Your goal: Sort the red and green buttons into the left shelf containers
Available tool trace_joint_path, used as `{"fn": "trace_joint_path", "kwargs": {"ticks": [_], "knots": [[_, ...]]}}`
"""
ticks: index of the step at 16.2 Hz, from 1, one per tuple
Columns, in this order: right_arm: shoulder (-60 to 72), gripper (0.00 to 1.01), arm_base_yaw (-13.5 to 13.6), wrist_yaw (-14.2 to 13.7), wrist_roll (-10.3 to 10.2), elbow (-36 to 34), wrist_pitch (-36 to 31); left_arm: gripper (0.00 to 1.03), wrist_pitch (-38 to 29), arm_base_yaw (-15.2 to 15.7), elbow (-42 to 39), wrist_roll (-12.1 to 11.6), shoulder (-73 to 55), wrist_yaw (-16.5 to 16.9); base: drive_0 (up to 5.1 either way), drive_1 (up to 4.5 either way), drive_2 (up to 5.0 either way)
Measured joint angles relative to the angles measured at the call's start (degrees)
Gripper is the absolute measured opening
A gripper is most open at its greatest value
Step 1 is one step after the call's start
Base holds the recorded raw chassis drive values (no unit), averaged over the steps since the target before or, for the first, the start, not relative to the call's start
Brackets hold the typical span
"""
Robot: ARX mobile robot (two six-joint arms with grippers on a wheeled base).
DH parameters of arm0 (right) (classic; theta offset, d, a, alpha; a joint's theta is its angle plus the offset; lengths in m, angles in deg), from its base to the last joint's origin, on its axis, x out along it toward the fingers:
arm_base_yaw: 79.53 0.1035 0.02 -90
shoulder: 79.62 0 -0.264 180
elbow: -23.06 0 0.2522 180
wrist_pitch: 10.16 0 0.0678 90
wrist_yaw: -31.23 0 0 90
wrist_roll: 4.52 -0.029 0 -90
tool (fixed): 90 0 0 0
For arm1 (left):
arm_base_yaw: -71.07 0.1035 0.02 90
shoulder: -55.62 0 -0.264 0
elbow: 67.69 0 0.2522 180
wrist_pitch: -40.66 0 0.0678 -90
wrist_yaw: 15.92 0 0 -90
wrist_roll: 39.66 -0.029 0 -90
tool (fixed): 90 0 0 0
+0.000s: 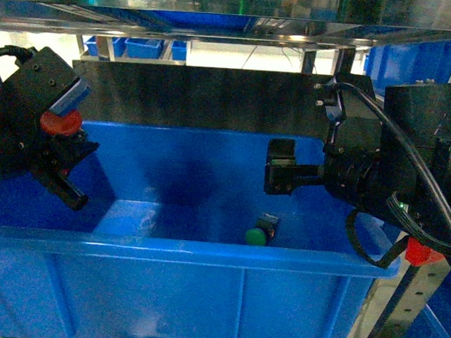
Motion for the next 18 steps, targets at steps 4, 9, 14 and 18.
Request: {"fn": "trace_joint_path", "kwargs": {"ticks": [4, 9, 14, 18], "knots": [[0.0, 0.98, 0.02, 0.0, -0.02, 0.0, -0.02, 0.59, 1.09, 0.7, 0.48, 3.52, -0.24, 0.22, 0.0, 0.0, 0.0], [0.0, 0.98, 0.0, 0.0, 0.0, 0.0, 0.0, 0.97, 1.01, 0.63, 0.5, 4.31, -0.24, 0.31, 0.0, 0.0, 0.0], [0.0, 0.98, 0.0, 0.0, 0.0, 0.0, 0.0, 0.98, 1.01, 0.63, 0.5, 4.31, -0.24, 0.31, 0.0, 0.0, 0.0], [-7.8, 0.58, -2.89, -18.86, 6.25, -18.4, -24.83, 0.63, -21.46, -0.37, -12.72, 25.94, 1.49, -12.81, 0.0, 0.0, 0.0]]}}
